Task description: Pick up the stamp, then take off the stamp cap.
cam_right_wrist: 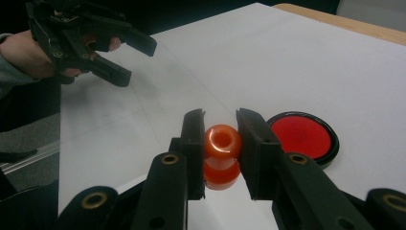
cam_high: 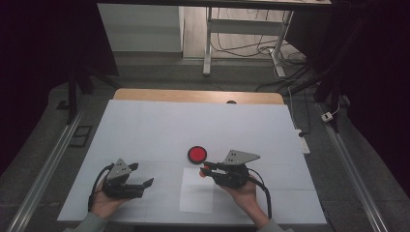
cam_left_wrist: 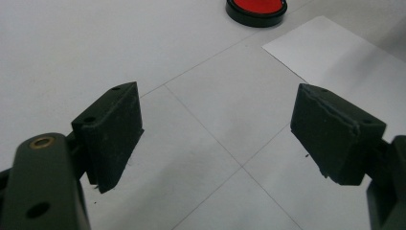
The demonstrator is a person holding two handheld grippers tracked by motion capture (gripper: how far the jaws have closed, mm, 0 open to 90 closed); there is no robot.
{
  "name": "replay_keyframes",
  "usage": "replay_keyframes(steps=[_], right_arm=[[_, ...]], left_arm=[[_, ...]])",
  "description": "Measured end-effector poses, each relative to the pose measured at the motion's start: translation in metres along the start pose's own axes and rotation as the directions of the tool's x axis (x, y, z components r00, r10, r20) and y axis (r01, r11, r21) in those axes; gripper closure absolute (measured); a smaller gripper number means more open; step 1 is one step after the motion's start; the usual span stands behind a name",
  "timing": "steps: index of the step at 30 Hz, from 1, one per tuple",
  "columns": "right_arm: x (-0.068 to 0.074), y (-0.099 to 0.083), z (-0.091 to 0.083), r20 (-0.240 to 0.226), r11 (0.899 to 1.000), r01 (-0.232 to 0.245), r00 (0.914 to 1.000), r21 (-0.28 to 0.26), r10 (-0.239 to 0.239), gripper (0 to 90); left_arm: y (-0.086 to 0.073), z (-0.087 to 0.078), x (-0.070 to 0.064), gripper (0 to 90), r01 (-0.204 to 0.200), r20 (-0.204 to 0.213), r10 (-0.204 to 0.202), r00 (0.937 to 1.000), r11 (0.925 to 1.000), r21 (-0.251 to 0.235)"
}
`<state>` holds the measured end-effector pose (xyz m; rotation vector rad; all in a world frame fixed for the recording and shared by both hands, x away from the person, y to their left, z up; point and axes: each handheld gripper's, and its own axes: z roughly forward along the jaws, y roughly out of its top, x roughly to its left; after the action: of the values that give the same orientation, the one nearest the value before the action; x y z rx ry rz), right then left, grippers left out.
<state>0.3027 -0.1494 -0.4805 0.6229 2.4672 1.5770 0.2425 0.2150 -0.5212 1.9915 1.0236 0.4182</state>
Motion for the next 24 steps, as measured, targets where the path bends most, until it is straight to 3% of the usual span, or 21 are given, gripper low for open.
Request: replay_keyframes(steps=[24], right_arm=[[0.0018,0.0002,0.0002,0.002,1.000,0.007,1.0000,-0.010,-0.007,72.1]], left_arm=[[0.0023,-0.0011,-0.0017,18.3,-0.009,0.003,0.009,1.0000,0.9999,-0.008]])
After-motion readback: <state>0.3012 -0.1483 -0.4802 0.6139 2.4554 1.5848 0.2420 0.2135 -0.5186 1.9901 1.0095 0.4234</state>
